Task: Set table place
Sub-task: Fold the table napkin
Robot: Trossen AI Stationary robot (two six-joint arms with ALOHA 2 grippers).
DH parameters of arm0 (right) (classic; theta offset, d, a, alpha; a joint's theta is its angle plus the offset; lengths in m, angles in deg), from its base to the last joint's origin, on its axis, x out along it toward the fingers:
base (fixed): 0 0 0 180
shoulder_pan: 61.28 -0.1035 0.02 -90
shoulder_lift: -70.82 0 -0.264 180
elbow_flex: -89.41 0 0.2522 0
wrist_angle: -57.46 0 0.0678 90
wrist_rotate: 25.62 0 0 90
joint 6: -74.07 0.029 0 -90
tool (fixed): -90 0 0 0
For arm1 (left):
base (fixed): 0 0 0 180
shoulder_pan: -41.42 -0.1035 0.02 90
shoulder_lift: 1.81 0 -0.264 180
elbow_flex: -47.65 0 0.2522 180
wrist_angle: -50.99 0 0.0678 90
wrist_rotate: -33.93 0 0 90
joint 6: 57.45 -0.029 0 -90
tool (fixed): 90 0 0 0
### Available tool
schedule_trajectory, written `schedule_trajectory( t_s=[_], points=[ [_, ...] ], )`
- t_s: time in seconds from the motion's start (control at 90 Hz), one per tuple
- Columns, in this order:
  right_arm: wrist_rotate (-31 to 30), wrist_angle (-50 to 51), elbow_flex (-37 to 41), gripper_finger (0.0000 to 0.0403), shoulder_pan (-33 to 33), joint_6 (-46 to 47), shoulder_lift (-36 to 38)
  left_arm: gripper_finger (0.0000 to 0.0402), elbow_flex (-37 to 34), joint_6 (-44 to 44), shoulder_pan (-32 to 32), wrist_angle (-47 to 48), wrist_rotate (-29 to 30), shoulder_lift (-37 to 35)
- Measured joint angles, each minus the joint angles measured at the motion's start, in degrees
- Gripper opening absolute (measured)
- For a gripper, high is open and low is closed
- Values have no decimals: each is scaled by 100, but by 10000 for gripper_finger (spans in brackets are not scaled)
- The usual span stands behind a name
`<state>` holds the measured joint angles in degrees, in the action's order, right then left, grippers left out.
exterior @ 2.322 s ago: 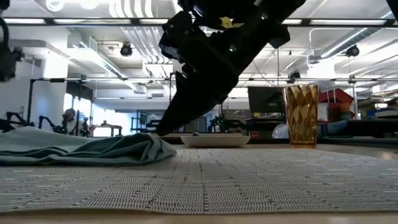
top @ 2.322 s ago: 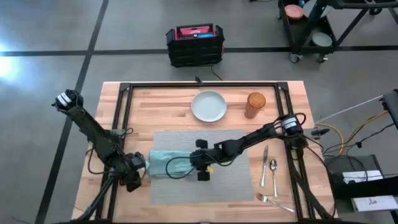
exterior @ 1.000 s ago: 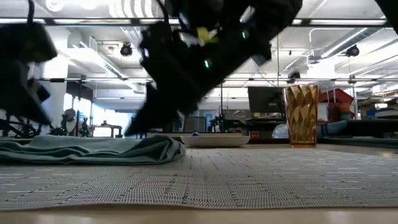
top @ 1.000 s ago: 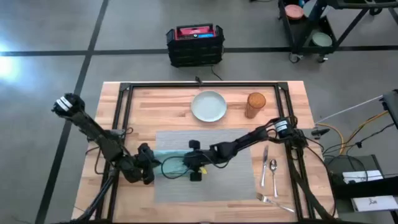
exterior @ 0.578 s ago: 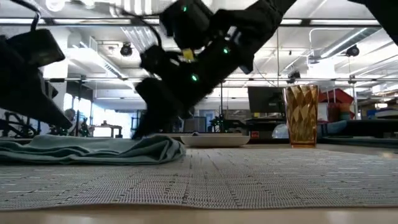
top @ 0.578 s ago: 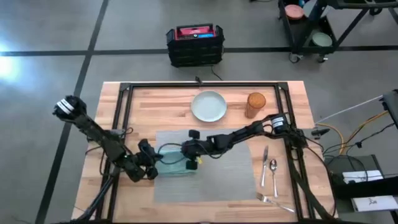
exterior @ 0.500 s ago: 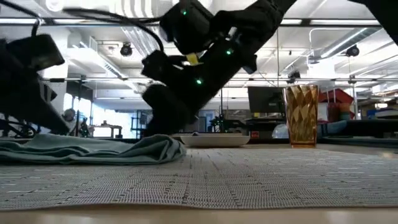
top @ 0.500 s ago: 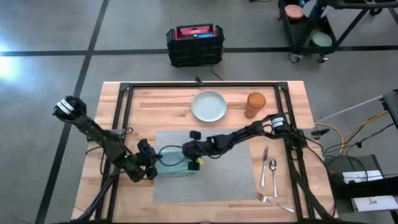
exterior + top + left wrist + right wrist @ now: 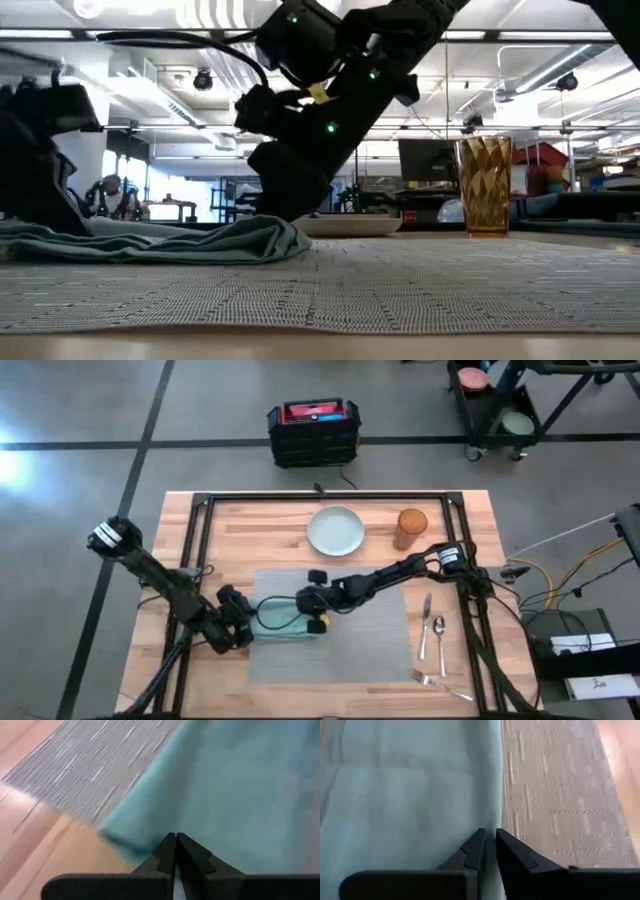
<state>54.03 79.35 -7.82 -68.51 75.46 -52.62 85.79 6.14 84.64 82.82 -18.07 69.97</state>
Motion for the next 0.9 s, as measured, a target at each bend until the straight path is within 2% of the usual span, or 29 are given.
schedule_trajectory(
  t_s=[0.189, 0.256, 0.378, 0.544, 0.756, 0.9],
  points=[
    [39, -108, -59, 42, -75, 379, 293, 0, 440, -585, 0, -125, 27, -270],
    [234, -308, -48, 44, -154, 582, 291, 0, 524, -809, 0, -236, -2, -271],
    [722, -1014, -48, 49, -366, 644, 112, 0, 553, -1079, 0, -593, -30, -167],
    [743, -1712, -39, 55, -619, 537, -330, 0, 252, -1109, 0, -1138, -316, 79],
    [734, -1610, -37, 46, -624, 650, -478, 0, -17, -1059, 0, -1958, -505, 470],
    [733, -1107, -39, 35, -629, 448, -480, 0, -126, -856, 11, -1950, -783, 738]
  ],
)
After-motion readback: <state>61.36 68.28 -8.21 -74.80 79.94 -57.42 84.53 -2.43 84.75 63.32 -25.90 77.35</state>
